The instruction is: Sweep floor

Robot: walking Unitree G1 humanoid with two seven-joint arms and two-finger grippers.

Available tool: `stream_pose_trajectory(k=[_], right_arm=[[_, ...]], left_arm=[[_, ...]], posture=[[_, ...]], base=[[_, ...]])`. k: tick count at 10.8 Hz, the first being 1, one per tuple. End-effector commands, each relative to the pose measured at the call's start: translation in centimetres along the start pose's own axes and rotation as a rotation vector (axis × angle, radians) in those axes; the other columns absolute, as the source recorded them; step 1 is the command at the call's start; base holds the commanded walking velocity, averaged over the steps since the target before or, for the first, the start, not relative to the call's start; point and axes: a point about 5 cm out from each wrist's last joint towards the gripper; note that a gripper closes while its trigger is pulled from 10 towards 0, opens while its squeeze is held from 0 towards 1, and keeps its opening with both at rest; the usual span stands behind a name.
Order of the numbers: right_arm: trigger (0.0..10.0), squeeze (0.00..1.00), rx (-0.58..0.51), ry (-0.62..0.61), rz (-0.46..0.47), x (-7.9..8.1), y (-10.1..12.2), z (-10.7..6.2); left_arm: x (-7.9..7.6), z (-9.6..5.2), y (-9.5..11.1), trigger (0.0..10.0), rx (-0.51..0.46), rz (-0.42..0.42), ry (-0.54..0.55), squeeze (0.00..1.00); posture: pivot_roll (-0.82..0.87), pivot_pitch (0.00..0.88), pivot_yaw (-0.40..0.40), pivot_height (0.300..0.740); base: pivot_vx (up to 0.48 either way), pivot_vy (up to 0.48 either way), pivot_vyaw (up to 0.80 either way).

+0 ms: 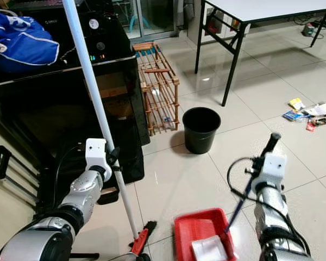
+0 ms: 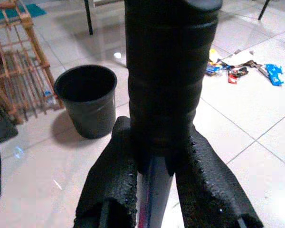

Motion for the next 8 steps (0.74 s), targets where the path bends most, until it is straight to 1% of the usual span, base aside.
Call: stream_pose_trajectory(k=[1,3,4,5,6,7,8], right_arm=[[10.0,0.00,-0.040,-0.027,-0.017,-0.9,0.5,0.0],[10.0,0.00,-0.008,-0.118,-0.029,-3.1,-0.8,-0.8],[10.0,0.00,0.026,-0.203,-0.007,-4.3,-1.6,-1.4],[10.0,0.00,0.059,-0.324,0.027,-5.6,-2.5,-2.1],[10.0,0.00,0.092,-0.443,0.022,-6.7,-3.5,-3.0],[10.0,0.00,0.109,-0.482,0.030,-6.9,-3.9,-3.4],[10.0,0.00,0.133,-0.526,0.018,-6.8,-4.5,-4.0]], left_arm=[[0.4,-0.2,-0.5,10.0,0.026,0.012,0.003,0.00],[0.5,-0.3,-0.7,10.0,0.028,0.009,0.006,0.00],[0.6,-0.4,-0.8,10.0,0.029,0.005,0.008,0.00],[0.6,-0.4,-0.9,10.0,0.031,0.003,0.010,0.00],[0.6,-0.4,-0.9,10.0,0.031,0.001,0.011,0.00],[0.6,-0.4,-0.8,10.0,0.030,0.000,0.011,0.00],[0.6,-0.4,-0.8,10.0,0.029,-0.003,0.013,0.00]], posture=[[-0.03,0.189,0.084,0.740],[-0.03,0.189,0.084,0.740],[-0.04,0.197,0.078,0.740],[-0.04,0.197,0.078,0.740],[-0.04,0.202,0.078,0.740],[-0.05,0.205,0.079,0.740],[-0.04,0.208,0.078,0.740]], base=[[0.000,0.000,0.00],[0.000,0.000,0.00],[0.000,0.000,0.00],[0.000,0.000,0.00],[0.000,0.000,0.00],[0.000,0.000,0.00],[0.000,0.000,0.00]])
Point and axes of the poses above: a point about 5 cm out from each wrist's last joint towards the gripper, its own z axis pointing out of the wrist towards the gripper, its own y axis along the axis of the wrist's last joint, x = y × z, and after that the axes turned 12 degrees about -z, right-handed
